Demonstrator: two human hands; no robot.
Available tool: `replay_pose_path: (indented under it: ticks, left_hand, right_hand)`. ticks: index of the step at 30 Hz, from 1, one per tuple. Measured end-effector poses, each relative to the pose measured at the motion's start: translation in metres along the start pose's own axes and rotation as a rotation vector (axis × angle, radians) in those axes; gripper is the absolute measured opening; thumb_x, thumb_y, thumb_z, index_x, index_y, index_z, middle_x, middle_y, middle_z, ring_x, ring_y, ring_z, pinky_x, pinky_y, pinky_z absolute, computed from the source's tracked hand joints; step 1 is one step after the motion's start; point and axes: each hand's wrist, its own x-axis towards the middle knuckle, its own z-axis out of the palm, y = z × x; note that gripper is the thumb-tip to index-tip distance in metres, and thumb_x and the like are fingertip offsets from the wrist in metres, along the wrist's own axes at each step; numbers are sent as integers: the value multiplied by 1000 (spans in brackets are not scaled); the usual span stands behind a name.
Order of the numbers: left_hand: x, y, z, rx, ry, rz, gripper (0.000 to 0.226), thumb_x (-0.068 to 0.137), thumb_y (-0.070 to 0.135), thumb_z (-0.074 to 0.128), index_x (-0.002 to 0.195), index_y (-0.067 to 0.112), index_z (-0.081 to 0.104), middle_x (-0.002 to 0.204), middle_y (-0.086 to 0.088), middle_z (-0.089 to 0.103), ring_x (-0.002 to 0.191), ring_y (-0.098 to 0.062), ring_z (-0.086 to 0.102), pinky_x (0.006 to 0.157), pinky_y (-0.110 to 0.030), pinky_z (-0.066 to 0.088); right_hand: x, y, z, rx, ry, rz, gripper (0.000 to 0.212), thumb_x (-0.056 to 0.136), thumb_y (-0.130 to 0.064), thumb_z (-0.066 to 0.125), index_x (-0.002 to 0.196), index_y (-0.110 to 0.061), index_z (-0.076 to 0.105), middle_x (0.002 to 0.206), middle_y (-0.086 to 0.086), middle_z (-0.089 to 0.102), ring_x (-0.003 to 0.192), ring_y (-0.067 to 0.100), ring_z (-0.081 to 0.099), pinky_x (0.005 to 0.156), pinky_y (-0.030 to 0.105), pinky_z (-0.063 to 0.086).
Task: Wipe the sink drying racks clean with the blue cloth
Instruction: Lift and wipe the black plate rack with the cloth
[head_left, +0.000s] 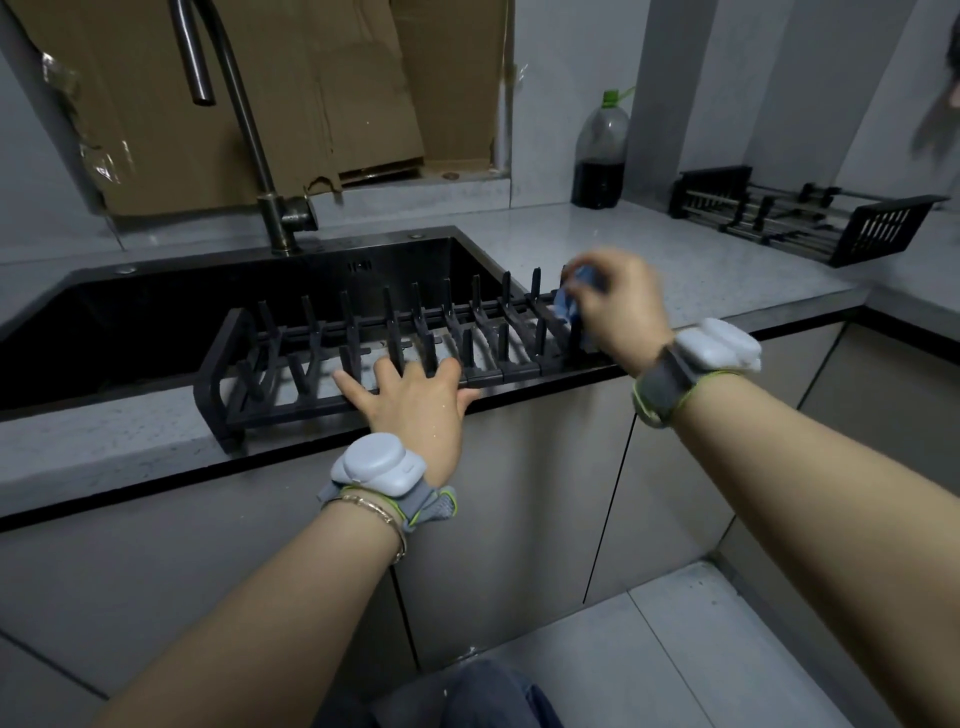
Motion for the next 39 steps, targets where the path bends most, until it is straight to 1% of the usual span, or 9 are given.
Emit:
replay_pose_path:
  ticks: [3, 8, 11, 15, 25, 29, 32, 35, 39]
  left_hand:
    - [-1, -1, 0, 12, -10, -7, 41, 95, 50, 35, 120, 20, 50, 119, -8, 55, 127, -36, 28, 105, -69, 3]
    - [0, -1, 1, -3, 0, -20, 41, 95, 48, 38, 120, 19, 52, 119, -11, 55, 128, -37, 27, 105, -70, 3]
    - [1, -1, 1, -16, 13, -25, 40, 94, 47, 41, 118, 18, 54, 118, -13, 55, 127, -38, 29, 104, -70, 4]
    - [-5, -2, 8, -29, 34, -31, 37, 89, 45, 53, 108, 15, 62, 108, -16, 61, 122, -42, 37, 100, -74, 9]
    - [-4, -1, 2, -2, -36, -30, 41, 94, 49, 39, 120, 20, 53, 120, -10, 55, 127, -37, 27, 104, -70, 7]
    - [-2, -2, -2, 0, -66, -32, 40, 95, 50, 36, 118, 22, 51, 118, -8, 56, 127, -36, 27, 105, -69, 7]
    - [2, -2, -6, -3, -90, -28, 39, 95, 52, 34, 116, 23, 51, 117, -7, 57, 127, -35, 27, 105, -69, 7]
    - [1, -4, -8, -1, -108, -34, 38, 95, 51, 34, 115, 23, 51, 116, -7, 58, 126, -35, 28, 105, -68, 7]
    - [1, -3, -6, -5, -93, -39, 38, 95, 50, 35, 117, 23, 51, 118, -7, 58, 127, -36, 28, 105, -69, 8]
  right_hand:
    - [7, -3, -18, 215, 310, 160, 14, 89, -7, 54, 99, -6, 63, 84, -8, 57, 85, 15, 58, 77, 28, 48]
    - [-12, 5, -28, -76, -402, 108, 41, 94, -15, 48, 134, -11, 44, 130, 11, 51, 116, 24, 50, 101, 38, 40]
    - [-17, 10, -28, -392, -539, -61, 64, 82, 1, 54, 142, -10, 33, 144, 12, 37, 131, 28, 35, 108, 36, 30]
    - [-11, 12, -29, -563, -513, -106, 46, 82, -3, 59, 125, -17, 52, 121, 12, 58, 109, 33, 52, 86, 39, 44]
    - [-10, 5, -22, -617, -495, -172, 30, 82, 2, 53, 108, -11, 59, 99, 6, 62, 99, 32, 55, 69, 28, 32]
    - [-12, 12, -19, -347, -345, -94, 26, 78, 8, 54, 98, -9, 60, 76, -9, 53, 85, 22, 56, 60, 23, 31]
    - [-6, 12, -14, 392, 74, 216, 25, 79, 11, 51, 77, -14, 52, 72, -6, 58, 56, 0, 58, 51, 21, 47]
    - [12, 21, -30, 797, 458, 385, 20, 83, 1, 54, 79, -17, 45, 74, -1, 54, 60, 5, 58, 61, 27, 52]
    - [10, 26, -48, 723, 313, 427, 11, 91, -22, 49, 83, -18, 42, 80, 3, 51, 67, 15, 59, 62, 25, 47]
